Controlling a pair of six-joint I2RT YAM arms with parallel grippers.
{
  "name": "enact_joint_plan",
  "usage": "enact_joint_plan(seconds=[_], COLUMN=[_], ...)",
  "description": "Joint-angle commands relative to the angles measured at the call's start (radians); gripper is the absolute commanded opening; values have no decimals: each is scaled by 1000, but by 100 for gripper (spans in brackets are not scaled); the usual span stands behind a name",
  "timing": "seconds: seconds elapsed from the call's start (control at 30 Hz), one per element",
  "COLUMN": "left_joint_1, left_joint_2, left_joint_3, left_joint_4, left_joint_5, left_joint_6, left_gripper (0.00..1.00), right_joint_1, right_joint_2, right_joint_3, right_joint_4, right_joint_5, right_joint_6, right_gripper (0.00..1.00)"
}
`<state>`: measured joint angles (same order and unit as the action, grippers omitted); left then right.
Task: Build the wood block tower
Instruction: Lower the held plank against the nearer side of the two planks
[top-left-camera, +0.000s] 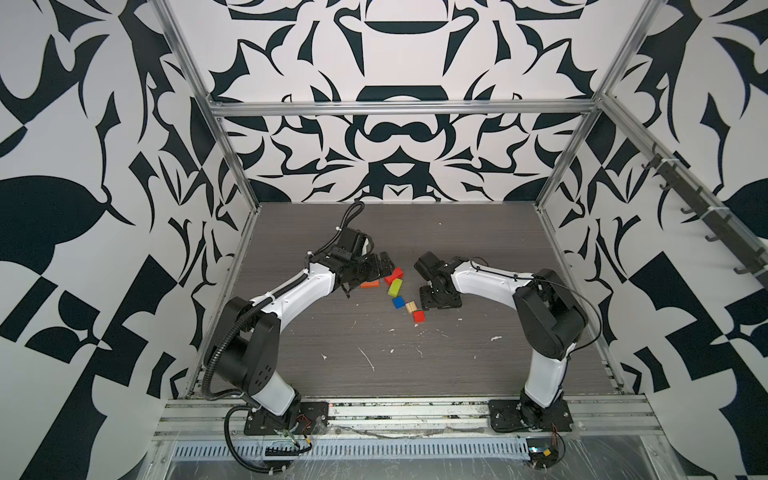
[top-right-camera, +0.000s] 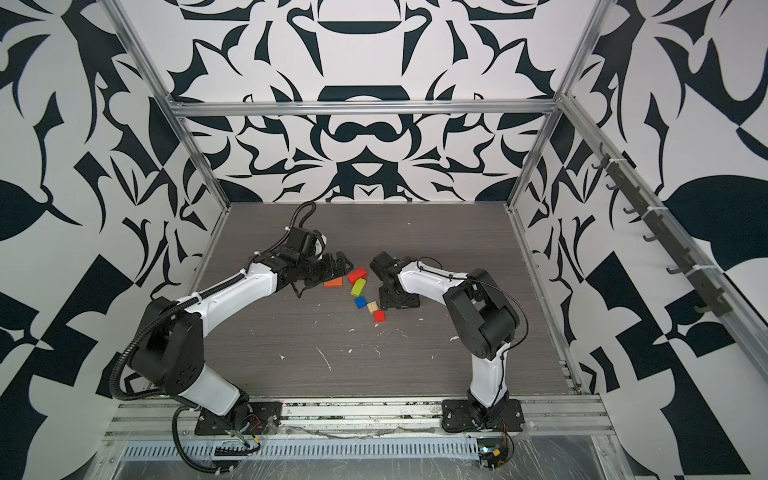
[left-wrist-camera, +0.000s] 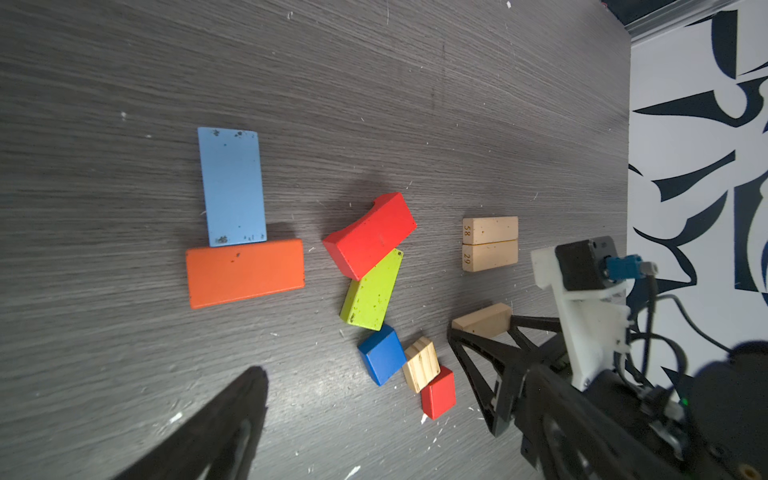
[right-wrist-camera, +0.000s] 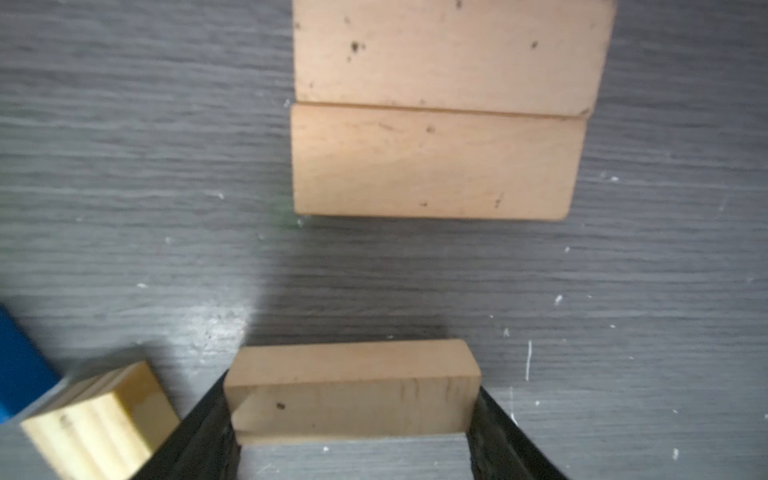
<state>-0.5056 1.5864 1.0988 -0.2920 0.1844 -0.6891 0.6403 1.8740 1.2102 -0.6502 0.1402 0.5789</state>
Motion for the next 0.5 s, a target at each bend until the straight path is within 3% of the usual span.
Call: enact_joint_plan(seconds=[0.0, 0.47], left_joint_1=[4, 3], left_joint_2=[-35, -39], left_joint_3=[-21, -24], left_joint_4=[7, 4], left_joint_5=[5, 3], left_joint_6=[-16, -13], left_gripper=[100, 100], right_joint_1=[-23, -94], right_joint_2=[0, 29], right_joint_3=[31, 44], right_joint_4=[3, 29], right_joint_5=[0, -56], right_joint_6=[11, -26], right_gripper=[66, 67])
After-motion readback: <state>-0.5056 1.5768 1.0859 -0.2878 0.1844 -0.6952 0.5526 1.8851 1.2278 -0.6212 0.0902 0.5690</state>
